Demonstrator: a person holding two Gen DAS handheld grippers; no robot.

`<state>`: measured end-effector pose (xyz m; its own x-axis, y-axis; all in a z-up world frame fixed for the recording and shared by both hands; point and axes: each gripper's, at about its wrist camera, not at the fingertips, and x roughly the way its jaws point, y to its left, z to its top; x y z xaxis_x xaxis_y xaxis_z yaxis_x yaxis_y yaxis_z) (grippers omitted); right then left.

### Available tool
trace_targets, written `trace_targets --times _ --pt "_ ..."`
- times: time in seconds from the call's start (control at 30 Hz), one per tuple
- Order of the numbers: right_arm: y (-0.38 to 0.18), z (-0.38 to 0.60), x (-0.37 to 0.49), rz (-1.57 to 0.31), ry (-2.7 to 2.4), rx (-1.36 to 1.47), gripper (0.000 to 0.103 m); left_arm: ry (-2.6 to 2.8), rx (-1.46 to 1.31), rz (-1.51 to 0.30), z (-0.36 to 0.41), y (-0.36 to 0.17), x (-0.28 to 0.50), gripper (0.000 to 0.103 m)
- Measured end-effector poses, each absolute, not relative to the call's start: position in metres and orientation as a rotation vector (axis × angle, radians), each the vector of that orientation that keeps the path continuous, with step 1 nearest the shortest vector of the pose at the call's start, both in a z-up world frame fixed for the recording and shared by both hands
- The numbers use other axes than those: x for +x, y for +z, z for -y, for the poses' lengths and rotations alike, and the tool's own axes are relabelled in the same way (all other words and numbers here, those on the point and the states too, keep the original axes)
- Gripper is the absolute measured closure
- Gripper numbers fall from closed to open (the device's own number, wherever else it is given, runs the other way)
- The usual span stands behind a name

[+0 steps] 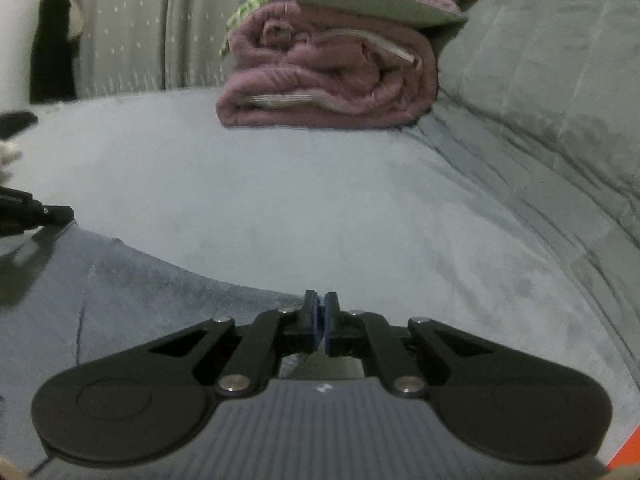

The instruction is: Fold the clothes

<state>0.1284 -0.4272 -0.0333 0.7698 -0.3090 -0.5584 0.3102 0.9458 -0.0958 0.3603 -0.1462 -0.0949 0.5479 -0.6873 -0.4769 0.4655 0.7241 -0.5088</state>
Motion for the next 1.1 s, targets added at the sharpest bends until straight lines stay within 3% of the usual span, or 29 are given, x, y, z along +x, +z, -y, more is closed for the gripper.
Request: trace_targets --times 0.2,0.3,0.37,0.57,0.63,0.67,0.8,0.83,0.9,1.1 --pt "-0.056 0.427 0.145 -0.69 -0.325 -0.014 0.1 -0.695 -0.344 -0.755 0.143 -0.095 0.366 0.1" --pt "-0.051 0.431 0.143 -0.683 -0.297 0.035 0.097 -0.696 -0.344 -0.747 0.128 -0.085 0.362 0.088" --pt "-0.049 0.433 0.142 -0.677 -0.285 0.063 0.09 -0.683 -0.356 -0.724 0.113 -0.079 0.357 0.077" --pt "-0.046 0.432 0.143 -0.679 -0.275 0.079 0.085 -0.654 -0.334 -0.666 0.071 -0.064 0.337 0.074" --pt "-0.046 0.433 0.143 -0.676 -0.273 0.084 0.068 -0.656 -0.296 -0.645 0.062 -0.062 0.328 0.073" --pt "-0.045 0.433 0.142 -0.675 -0.272 0.086 0.064 -0.655 -0.277 -0.634 0.059 -0.062 0.325 0.071" --pt "-0.044 0.435 0.141 -0.669 -0.269 0.096 0.063 -0.554 -0.175 -0.621 0.045 -0.079 0.331 0.067" --pt "-0.045 0.436 0.141 -0.67 -0.27 0.099 0.063 -0.528 -0.207 -0.633 0.037 -0.082 0.336 0.073" --pt "-0.046 0.439 0.141 -0.674 -0.273 0.105 0.063 -0.469 -0.263 -0.645 0.023 -0.087 0.345 0.074" --pt "-0.044 0.449 0.135 -0.662 -0.259 0.173 0.063 -0.449 -0.253 -0.654 0.034 -0.072 0.337 0.064"
